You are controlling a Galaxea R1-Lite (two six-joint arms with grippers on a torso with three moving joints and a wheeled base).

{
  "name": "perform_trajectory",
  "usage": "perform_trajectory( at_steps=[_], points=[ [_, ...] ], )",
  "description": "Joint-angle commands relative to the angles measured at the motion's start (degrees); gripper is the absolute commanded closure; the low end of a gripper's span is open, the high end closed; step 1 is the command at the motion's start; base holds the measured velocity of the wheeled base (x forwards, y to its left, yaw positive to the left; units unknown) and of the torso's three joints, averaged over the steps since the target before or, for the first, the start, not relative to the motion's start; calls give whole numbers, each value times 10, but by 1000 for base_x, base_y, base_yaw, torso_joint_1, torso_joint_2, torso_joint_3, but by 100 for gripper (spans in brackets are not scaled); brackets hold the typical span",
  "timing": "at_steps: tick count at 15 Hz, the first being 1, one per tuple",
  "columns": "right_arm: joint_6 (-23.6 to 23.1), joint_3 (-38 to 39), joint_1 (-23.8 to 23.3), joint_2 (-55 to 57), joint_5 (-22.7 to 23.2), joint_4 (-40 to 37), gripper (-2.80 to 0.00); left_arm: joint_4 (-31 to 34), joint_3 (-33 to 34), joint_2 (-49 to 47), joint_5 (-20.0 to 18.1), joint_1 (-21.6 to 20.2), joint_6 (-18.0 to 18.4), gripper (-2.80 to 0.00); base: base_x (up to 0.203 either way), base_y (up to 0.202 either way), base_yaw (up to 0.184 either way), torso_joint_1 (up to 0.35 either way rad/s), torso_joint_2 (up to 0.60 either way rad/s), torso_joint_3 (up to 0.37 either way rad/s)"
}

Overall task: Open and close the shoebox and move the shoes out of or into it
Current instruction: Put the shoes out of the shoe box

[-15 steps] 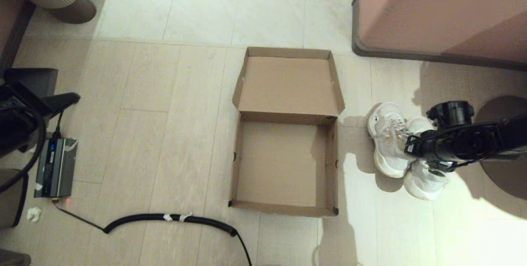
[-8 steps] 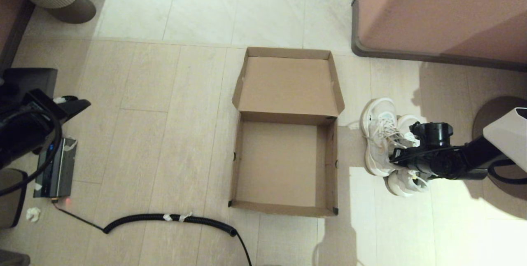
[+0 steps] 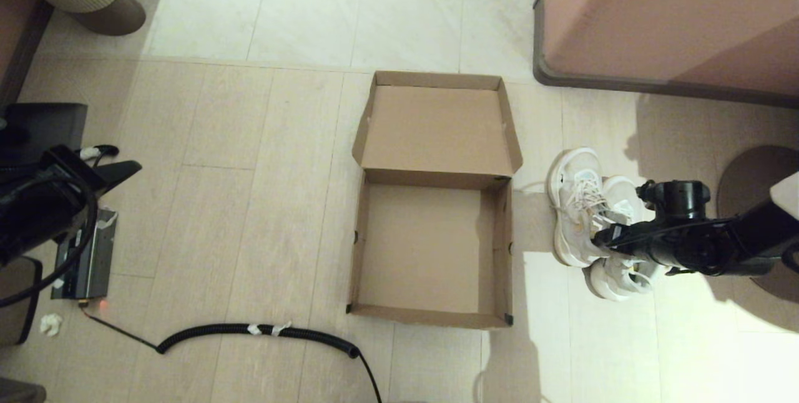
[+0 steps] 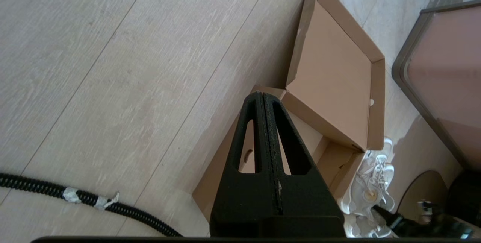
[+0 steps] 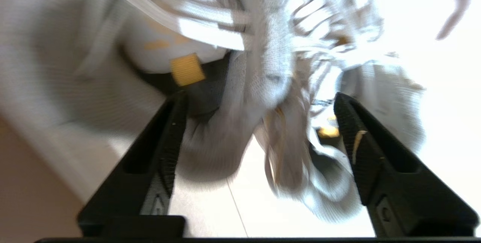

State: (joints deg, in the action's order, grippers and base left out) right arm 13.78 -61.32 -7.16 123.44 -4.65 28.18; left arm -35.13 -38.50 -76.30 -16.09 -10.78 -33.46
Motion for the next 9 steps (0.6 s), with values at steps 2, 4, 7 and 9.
perform_trajectory(
  at_steps=[2, 4, 7, 9],
  points=[
    [-1, 46, -2, -102, -3, 0, -280, -3, 13, 24, -1, -2, -2, 0, 0, 0, 0, 0, 0, 0],
    [-2, 92, -2, -191, -5, -8, -280, -3, 44, 52, 0, -2, 1, 0, 0, 0, 0, 0, 0, 0],
    [-2, 154, -2, -348, -6, -58, 0, -1, 105, 108, 1, -1, 4, 0, 0, 0, 0, 0, 0, 0],
    [-2, 192, -2, -449, -6, -97, 0, -1, 159, 140, 2, 1, 5, 0, 0, 0, 0, 0, 0, 0]
  ],
)
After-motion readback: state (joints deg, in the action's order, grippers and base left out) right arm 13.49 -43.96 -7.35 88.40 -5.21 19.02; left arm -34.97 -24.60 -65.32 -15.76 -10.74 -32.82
